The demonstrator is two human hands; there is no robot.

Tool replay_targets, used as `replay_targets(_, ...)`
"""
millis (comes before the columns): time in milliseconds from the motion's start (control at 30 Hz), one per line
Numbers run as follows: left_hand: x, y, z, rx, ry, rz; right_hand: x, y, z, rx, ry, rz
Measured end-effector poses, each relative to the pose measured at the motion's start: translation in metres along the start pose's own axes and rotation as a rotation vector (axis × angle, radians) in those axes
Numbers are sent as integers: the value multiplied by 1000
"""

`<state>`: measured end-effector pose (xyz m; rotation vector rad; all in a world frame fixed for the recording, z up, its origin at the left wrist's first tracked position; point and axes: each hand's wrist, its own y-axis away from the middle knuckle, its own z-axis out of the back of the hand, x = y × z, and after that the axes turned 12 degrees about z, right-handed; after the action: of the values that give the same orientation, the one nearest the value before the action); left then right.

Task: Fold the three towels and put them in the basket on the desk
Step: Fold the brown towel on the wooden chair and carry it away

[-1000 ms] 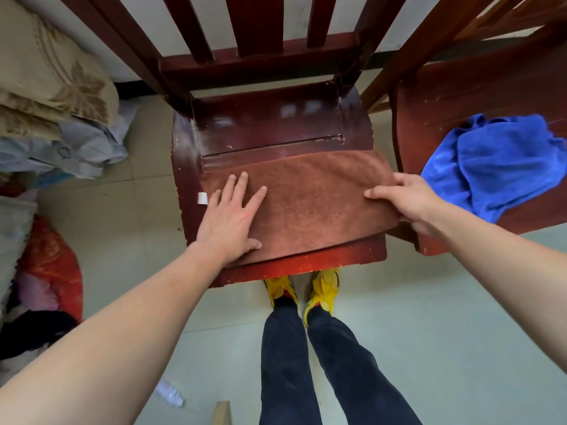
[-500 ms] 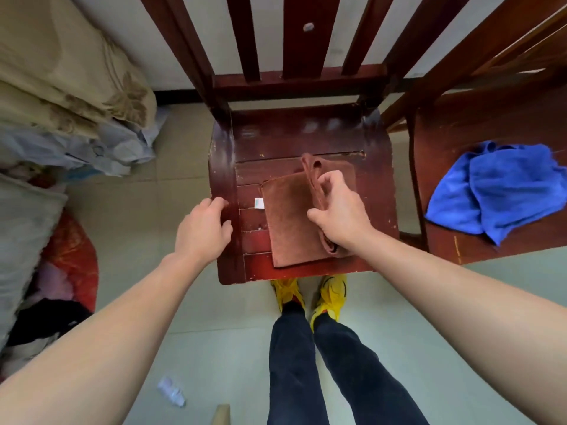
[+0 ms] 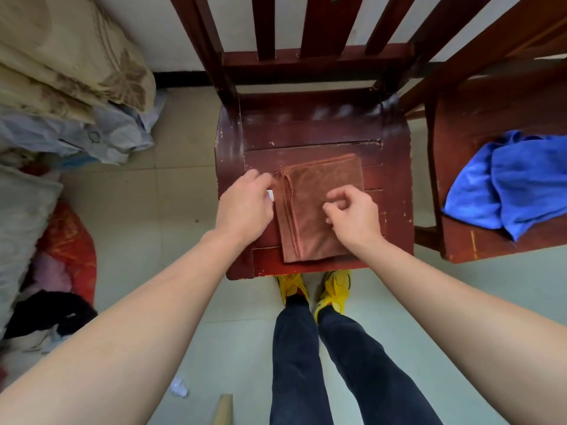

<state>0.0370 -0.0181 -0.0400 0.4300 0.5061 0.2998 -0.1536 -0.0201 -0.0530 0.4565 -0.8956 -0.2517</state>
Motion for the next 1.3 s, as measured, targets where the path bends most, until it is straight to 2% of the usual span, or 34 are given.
replay_targets(100, -34, -22, -18, 180, 63, -83, -6, 10, 1, 149, -341, -299)
replay_targets(167, -41, -36, -29, 303, 89, 35, -25, 21, 6, 185, -454, -458)
replay_targets(233, -38, -47, -33, 352, 114, 154, -48, 33, 20, 121, -458, -524)
replay_targets(367, -40, -53, -32, 392, 64, 147, -48, 31, 43, 33, -278, -413)
replay_targets(467, -40, -48, -37, 396, -3, 99, -13, -9, 44, 74, -396, -283)
replay_targets(567, -40, -36, -43, 375, -146, 47, 7, -68, 43, 171, -536, -265)
replay_targets(700, -40, -22, -50, 328, -321, -3, 17, -121, 59, 96, -690, -229)
replay_targets(833, -43, -21, -51, 307, -354, -3, 4, -96, 69, 76, -749, -219)
replay_targets(933, -46, -21, -48, 313, -358, -4, -39, -34, 66, 109, -613, -364)
replay_targets(1033, -49, -21, -45, 342, -348, 25, -87, 12, 66, -14, -385, -472)
replay_targets(1100, -52, -23, -42, 317, -341, 62, -103, 24, 68, -89, -203, -430)
replay_targets(1167, -58, -26, -41, 189, -297, 43, -97, 25, 67, -111, -61, -305)
replay_targets(1233, -66, -26, -42, 94, -155, 4, -80, 21, 60, -50, 73, -208)
replay_targets(1300, -75, -25, -48, 182, 61, 100, -67, 16, 46, 63, 292, -167)
